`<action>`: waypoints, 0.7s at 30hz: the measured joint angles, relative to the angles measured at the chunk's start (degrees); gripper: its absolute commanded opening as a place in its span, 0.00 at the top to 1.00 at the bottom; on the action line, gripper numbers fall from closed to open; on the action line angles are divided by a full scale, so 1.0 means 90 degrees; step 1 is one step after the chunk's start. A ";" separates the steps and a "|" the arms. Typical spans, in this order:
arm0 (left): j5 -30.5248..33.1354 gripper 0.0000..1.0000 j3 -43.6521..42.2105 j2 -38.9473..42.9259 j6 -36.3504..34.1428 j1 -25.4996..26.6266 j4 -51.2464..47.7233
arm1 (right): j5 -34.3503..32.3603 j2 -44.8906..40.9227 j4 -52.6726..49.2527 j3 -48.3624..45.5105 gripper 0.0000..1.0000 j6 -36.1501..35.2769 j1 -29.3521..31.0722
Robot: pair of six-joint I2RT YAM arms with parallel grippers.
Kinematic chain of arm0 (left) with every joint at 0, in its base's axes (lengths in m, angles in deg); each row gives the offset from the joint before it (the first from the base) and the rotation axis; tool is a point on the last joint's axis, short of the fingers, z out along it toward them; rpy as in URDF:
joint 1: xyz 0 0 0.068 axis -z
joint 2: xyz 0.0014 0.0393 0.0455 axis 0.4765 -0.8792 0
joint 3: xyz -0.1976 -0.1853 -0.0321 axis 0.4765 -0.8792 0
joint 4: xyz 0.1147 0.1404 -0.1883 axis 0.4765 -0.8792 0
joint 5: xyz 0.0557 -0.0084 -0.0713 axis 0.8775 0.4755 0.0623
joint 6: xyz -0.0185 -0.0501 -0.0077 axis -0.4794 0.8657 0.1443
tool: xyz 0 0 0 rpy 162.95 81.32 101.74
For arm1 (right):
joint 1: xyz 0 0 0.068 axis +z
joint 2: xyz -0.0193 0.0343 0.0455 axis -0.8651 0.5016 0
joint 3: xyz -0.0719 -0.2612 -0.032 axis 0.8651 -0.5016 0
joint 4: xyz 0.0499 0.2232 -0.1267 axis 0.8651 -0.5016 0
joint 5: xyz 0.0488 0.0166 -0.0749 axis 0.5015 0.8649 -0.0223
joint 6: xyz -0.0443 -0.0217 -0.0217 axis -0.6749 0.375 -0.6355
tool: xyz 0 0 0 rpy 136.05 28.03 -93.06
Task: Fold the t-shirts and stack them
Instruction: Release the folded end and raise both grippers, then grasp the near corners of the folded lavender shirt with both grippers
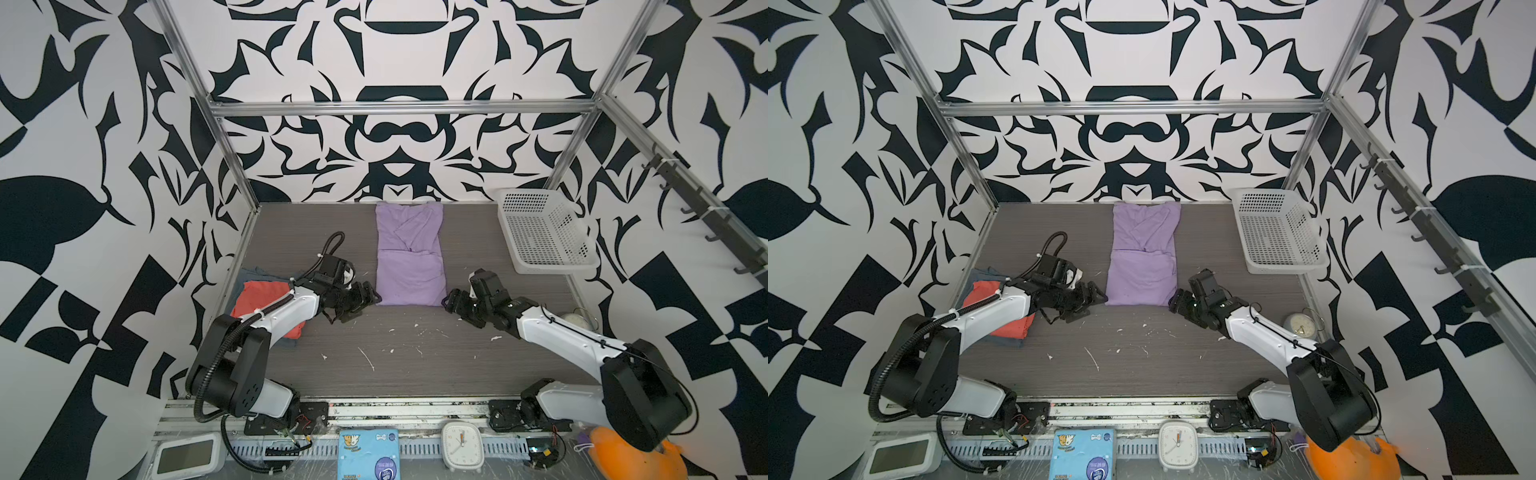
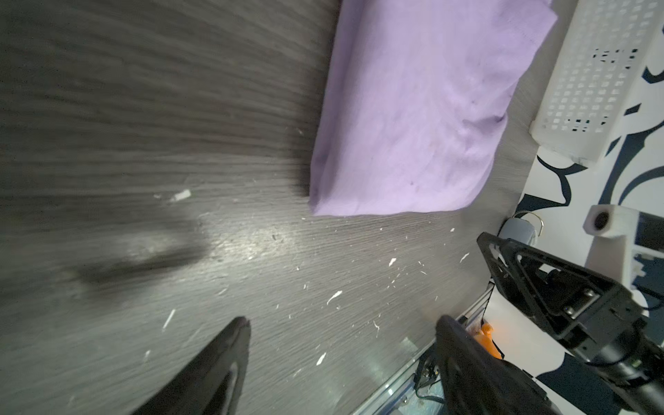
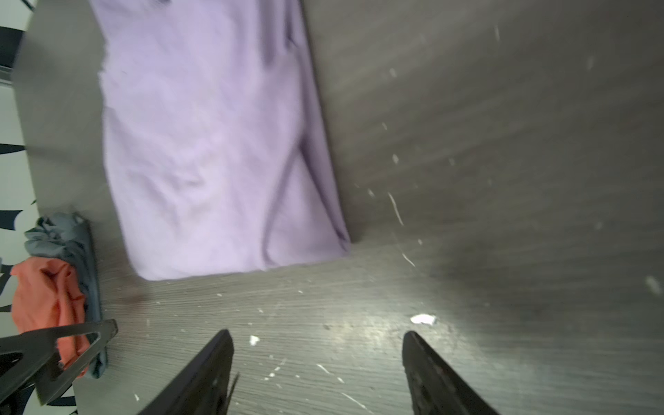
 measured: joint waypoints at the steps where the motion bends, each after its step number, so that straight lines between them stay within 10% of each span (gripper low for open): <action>1: 0.0041 0.17 -0.0075 0.0000 0.0083 0.0002 0.0073 | 0.0000 0.0019 0.0061 -0.0095 0.23 0.0058 0.0010; 21: -0.0022 0.47 -0.0002 -0.1639 0.1059 0.0345 0.2567 | -0.0005 0.1372 0.2242 -0.0228 0.60 0.0755 0.0049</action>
